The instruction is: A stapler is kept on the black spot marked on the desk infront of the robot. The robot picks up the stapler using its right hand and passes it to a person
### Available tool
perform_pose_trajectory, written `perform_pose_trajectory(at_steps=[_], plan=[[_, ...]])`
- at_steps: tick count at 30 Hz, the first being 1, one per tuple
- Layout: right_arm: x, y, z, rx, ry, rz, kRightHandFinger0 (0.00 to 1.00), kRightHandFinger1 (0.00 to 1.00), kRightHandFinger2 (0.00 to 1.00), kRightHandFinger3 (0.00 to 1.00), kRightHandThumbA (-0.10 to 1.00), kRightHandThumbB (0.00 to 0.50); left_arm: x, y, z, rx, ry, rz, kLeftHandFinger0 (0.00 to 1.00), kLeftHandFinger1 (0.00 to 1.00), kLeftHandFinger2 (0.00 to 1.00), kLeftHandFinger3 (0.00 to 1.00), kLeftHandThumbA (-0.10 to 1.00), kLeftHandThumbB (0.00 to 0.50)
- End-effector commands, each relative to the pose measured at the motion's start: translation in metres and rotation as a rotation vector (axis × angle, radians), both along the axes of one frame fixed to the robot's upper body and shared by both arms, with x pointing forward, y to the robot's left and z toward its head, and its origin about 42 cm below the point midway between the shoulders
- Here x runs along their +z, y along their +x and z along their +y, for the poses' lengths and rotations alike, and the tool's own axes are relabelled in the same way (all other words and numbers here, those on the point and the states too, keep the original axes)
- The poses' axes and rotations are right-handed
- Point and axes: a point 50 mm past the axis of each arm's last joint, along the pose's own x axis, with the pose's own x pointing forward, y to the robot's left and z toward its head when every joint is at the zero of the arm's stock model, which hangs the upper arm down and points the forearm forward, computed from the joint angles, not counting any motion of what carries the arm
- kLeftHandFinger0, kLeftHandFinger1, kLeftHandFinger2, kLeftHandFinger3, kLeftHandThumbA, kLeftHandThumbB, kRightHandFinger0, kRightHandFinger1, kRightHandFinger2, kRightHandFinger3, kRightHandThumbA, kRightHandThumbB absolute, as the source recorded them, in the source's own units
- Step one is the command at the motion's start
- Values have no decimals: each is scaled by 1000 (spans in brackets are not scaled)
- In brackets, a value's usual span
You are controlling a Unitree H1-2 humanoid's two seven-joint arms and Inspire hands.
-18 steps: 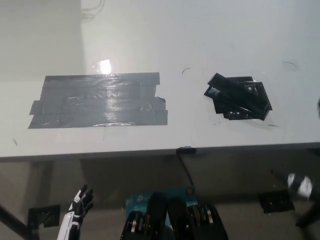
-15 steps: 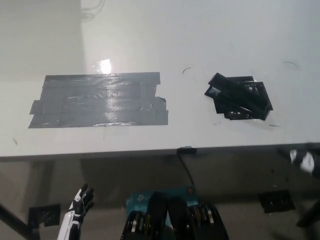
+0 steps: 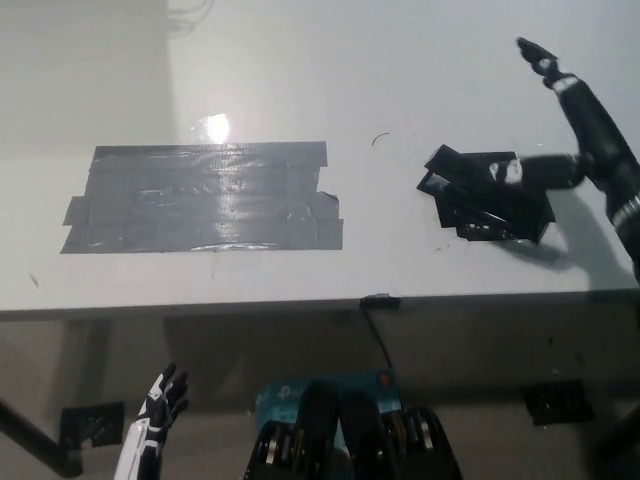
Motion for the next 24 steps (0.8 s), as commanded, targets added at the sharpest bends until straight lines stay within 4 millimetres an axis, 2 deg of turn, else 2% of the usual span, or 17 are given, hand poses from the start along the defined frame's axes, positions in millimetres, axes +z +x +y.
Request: perform_pose_trajectory(at_steps=[1,6,9,15,17,24], plan=[[14,33,11,-47,-88,71,1000,1000,1000,1000,1000,314,8,1,3,-4,7,-67,1000,1000,1000,1000,1000,500],[6,52,21,-65,-119,132,1000,1000,1000,1000,1000,306,8,1,2,-11,12,-69,1000,1000,1000,1000,1000,500],[0,60,27,-76,-127,156,1000,1000,1000,1000,1000,340,8,2,3,-11,15,-66,1000,1000,1000,1000,1000,499],[-8,67,31,-79,-153,197,1000,1000,1000,1000,1000,363,10,2,4,-13,22,-69,1000,1000,1000,1000,1000,500],[-11,70,31,-81,-174,220,1000,1000,1000,1000,1000,385,10,2,4,-11,26,-69,1000,1000,1000,1000,1000,500],[-21,75,33,-84,-209,263,1000,1000,1000,1000,1000,357,9,2,4,-17,18,-70,1000,1000,1000,1000,1000,500]])
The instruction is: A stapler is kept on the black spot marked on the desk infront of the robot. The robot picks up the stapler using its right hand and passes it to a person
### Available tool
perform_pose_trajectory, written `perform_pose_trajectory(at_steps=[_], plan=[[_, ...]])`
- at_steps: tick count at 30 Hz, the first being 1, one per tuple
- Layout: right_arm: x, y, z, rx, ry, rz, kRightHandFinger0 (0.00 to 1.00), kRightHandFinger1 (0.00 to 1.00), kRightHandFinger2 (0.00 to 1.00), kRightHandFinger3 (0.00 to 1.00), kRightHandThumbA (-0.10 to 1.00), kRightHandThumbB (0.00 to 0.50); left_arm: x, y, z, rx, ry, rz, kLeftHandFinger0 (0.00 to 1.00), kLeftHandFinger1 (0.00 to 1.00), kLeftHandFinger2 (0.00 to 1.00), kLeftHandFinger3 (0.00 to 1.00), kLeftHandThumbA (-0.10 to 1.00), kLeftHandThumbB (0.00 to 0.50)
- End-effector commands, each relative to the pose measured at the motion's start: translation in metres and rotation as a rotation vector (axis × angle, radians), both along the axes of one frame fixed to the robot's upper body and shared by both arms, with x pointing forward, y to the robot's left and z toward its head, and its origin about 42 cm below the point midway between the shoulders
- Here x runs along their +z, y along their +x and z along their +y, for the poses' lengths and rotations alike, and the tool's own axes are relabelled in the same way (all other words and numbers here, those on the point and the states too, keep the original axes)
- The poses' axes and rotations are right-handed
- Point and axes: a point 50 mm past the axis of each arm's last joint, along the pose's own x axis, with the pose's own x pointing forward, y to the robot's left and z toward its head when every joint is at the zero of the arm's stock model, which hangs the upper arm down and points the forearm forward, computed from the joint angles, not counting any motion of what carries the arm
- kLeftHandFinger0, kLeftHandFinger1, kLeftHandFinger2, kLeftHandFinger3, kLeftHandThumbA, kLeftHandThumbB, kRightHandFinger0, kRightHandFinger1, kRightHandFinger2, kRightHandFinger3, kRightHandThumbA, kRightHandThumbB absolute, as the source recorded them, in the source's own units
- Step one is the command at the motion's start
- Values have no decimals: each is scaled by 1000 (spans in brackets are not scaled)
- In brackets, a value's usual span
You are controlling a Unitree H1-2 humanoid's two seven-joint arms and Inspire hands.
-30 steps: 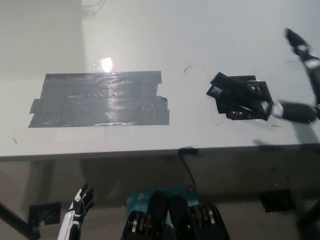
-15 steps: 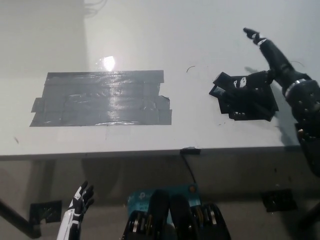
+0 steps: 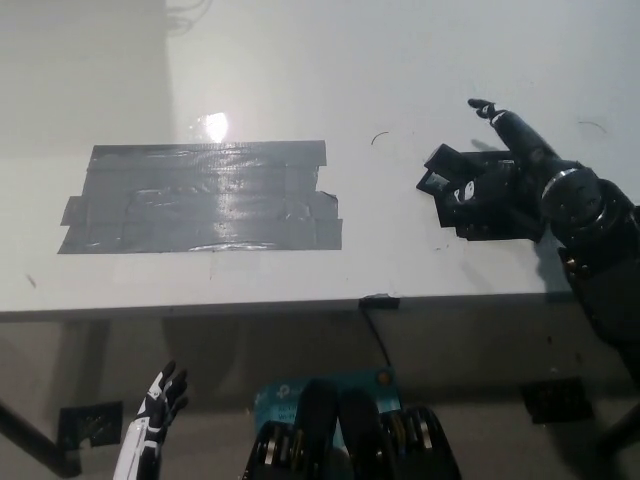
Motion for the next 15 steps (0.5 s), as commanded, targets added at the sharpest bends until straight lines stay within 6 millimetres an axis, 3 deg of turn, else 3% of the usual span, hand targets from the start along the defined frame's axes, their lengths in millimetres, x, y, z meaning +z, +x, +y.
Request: perform_pose_trajectory(at_steps=[1,15], plan=[[33,14,11,18,-48,-50,1000,1000,1000,1000,1000,356,7,1,4,-11,17,-54,1000,1000,1000,1000,1000,500],[37,30,14,8,-88,-16,1000,1000,1000,1000,1000,361,9,3,3,-18,9,-58,1000,1000,1000,1000,1000,500]])
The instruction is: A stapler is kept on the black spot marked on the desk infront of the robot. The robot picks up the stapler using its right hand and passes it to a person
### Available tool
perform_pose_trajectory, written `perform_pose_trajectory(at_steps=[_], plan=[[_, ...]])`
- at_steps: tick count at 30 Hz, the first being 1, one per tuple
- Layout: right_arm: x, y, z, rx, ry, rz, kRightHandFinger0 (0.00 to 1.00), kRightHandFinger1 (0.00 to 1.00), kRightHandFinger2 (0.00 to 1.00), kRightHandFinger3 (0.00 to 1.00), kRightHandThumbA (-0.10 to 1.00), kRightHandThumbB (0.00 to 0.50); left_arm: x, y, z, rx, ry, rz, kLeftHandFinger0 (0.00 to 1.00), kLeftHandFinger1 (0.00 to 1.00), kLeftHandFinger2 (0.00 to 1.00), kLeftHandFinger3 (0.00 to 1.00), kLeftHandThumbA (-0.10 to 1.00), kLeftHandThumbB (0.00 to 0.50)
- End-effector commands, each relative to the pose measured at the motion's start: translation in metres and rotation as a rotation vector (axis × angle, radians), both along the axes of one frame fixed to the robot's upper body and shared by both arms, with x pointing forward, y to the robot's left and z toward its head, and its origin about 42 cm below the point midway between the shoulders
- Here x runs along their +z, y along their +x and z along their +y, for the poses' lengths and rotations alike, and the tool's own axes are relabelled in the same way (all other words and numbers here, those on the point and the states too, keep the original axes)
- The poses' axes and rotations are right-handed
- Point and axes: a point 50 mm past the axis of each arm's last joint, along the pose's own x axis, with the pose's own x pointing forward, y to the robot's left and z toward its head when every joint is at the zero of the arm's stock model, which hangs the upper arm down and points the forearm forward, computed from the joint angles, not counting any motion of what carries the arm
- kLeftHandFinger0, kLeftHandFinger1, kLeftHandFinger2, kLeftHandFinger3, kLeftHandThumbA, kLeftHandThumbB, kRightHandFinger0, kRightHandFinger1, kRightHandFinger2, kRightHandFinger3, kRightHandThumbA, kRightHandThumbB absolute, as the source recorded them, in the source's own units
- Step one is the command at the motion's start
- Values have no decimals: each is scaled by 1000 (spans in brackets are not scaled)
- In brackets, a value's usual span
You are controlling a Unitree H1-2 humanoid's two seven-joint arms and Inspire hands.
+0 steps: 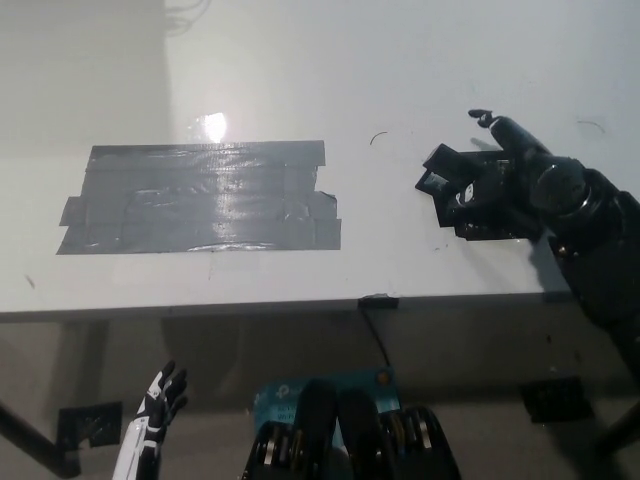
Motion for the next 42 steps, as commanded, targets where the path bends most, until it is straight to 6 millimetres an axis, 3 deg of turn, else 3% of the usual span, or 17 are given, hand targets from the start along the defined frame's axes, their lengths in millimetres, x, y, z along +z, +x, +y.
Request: perform_pose_trajectory(at_steps=[1,7,15,23,28,29,30,31,32,33,35,36,37,38,39,41,42], plan=[[38,12,13,38,-32,-69,1000,1000,1000,1000,1000,358,8,3,3,-16,11,-55,1000,1000,1000,1000,1000,500],[36,13,16,44,-21,-56,1000,1000,1000,1000,1000,340,9,3,2,-16,14,-56,1000,1000,1000,1000,1000,500],[27,16,19,24,-6,-12,1000,1000,1000,1000,1000,377,10,4,3,-11,15,-55,1000,1000,1000,1000,1000,500],[12,19,13,34,7,60,1000,1000,1000,1000,1000,343,11,6,4,-16,14,-57,1000,1000,1000,1000,1000,500],[8,24,7,33,-84,79,1000,1000,1000,1000,1000,259,11,6,4,-20,17,-58,1000,1000,1000,1000,1000,500],[8,25,7,30,-111,84,676,634,644,620,1000,112,11,6,4,-19,17,-60,1000,1000,1000,1000,1000,500],[8,25,7,19,-126,84,438,375,365,378,988,69,11,6,4,-20,18,-61,1000,1000,1000,1000,1000,500],[8,25,7,4,-136,80,99,99,152,357,946,56,11,7,4,-20,16,-62,1000,1000,1000,1000,1000,500],[7,25,8,-14,-148,74,20,20,46,311,924,48,11,7,4,-20,13,-63,1000,1000,1000,1000,1000,500],[8,25,10,-23,-187,53,197,336,392,659,951,25,11,8,3,-21,10,-66,1000,1000,1000,1000,1000,499],[11,23,15,-15,-228,21,752,795,757,998,1000,12,10,8,4,-23,8,-66,1000,1000,1000,1000,1000,500],[12,23,17,-16,-231,11,710,701,663,1000,1000,9,11,9,4,-22,8,-65,1000,1000,1000,1000,1000,500],[13,23,18,-17,-229,4,624,641,640,1000,1000,7,11,9,5,-22,9,-65,1000,1000,1000,1000,1000,500],[14,22,19,-16,-225,-6,453,478,515,910,1000,0,11,8,5,-22,9,-65,1000,1000,1000,1000,1000,500],[17,20,21,-9,-220,-27,283,316,376,716,1000,0,11,8,5,-21,10,-65,1000,1000,1000,1000,1000,500],[19,18,21,-3,-217,-40,223,284,372,686,1000,2,11,8,5,-20,10,-64,1000,1000,1000,1000,1000,500],[21,18,22,0,-215,-46,89,162,280,602,1000,7,11,8,5,-18,11,-63,1000,1000,1000,1000,1000,500]])
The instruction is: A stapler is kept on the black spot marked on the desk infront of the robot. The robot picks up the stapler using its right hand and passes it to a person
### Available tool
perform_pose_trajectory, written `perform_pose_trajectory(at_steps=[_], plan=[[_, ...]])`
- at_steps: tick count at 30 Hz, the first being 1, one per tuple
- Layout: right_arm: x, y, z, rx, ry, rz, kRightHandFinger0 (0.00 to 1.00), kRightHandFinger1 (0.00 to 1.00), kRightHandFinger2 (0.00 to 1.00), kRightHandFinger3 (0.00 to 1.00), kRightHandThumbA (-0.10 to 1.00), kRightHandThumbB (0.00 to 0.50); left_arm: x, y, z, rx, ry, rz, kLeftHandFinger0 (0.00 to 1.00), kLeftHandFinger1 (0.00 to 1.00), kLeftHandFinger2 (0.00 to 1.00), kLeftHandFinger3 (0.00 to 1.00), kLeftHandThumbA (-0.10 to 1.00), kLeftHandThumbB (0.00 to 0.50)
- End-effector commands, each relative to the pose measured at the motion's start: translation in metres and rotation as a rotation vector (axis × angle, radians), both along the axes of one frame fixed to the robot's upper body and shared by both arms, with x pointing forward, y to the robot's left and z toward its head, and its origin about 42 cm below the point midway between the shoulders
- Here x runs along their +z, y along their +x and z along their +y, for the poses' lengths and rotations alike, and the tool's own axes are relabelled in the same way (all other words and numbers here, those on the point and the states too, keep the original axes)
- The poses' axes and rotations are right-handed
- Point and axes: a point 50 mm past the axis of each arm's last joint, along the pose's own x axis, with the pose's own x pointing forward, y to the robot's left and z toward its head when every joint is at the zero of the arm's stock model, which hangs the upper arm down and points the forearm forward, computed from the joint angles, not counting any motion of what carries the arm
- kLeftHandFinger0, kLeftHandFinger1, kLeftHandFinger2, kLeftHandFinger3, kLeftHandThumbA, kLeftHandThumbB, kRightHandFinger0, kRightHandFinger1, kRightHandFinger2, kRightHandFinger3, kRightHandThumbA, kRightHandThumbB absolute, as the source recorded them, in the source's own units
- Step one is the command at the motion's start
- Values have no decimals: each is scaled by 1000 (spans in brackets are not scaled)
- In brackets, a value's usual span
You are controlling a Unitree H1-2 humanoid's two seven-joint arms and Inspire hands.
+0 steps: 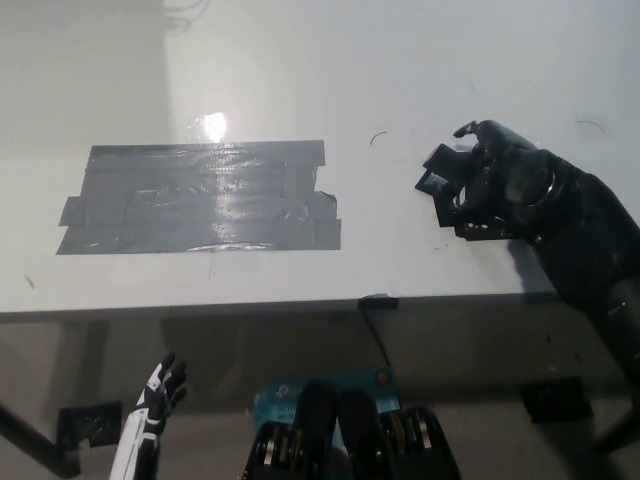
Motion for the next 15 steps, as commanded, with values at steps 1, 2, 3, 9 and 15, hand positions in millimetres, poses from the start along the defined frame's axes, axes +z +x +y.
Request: perform_pose_trajectory(at_steps=[1,2,3,9,15], plan=[[31,2,6,7,-30,-103,72,152,271,583,1000,7,6,1,4,-11,5,-45,1000,1000,1000,1000,1000,500],[34,2,7,12,-27,-108,84,179,293,583,1000,4,6,1,4,-11,7,-45,1000,1000,1000,1000,1000,500],[34,2,7,13,-33,-110,276,388,450,783,1000,8,7,1,4,-11,6,-45,1000,1000,1000,1000,1000,500],[36,0,-4,-4,11,-103,190,254,359,694,1000,0,7,2,4,-14,5,-45,1000,1000,1000,1000,1000,500],[42,1,-18,-13,107,-75,298,322,411,556,975,0,9,4,5,-14,3,-44,1000,1000,1000,1000,1000,500]])
